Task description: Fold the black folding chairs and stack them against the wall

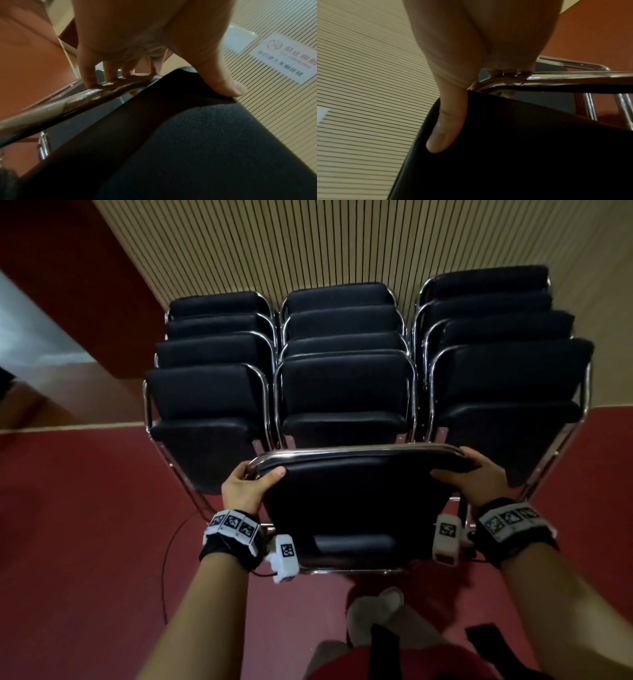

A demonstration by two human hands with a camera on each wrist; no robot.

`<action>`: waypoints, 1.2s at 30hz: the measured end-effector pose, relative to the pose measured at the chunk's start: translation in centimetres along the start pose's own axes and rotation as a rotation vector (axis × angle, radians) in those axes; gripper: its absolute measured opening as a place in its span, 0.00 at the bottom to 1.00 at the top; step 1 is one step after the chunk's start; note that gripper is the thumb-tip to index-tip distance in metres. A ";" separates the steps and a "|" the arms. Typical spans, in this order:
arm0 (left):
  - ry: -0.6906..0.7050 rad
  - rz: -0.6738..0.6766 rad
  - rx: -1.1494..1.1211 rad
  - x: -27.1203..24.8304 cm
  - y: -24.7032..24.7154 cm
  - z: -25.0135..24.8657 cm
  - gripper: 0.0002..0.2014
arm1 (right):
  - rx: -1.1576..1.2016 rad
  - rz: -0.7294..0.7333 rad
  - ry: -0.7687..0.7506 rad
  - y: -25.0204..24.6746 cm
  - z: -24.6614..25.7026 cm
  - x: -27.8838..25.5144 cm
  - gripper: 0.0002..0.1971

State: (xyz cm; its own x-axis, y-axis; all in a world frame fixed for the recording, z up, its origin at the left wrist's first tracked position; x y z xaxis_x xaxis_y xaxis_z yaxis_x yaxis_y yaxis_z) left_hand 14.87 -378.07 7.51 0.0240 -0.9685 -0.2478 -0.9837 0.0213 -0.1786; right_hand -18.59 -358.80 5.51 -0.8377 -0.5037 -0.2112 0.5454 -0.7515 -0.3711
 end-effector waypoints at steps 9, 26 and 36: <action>-0.105 0.055 0.023 7.7 2.9 1.9 0.16 | -0.104 -0.050 0.127 3.9 -0.1 4.7 0.36; -0.223 0.224 0.223 19.3 6.1 3.9 0.20 | -0.073 -0.202 0.325 10.3 -1.6 7.5 0.45; -0.246 0.243 0.382 19.8 7.5 4.8 0.36 | -0.049 -0.196 0.346 10.5 -1.9 11.0 0.43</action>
State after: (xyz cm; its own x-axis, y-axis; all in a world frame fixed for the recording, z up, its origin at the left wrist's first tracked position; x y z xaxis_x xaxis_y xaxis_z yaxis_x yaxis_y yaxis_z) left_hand 8.79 -395.89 -3.30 -0.1111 -0.8380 -0.5342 -0.8320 0.3725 -0.4112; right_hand -22.16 -371.37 -2.46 -0.8904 -0.1733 -0.4209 0.3795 -0.7934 -0.4759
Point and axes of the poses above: each hand's wrist, its own x-axis towards the middle knuckle, its own y-axis out of the palm, z = x × y, the point moved 2 cm from there along x, towards the middle knuckle, and after that the axes turned 6 degrees about -z, right-handed, at the moved point
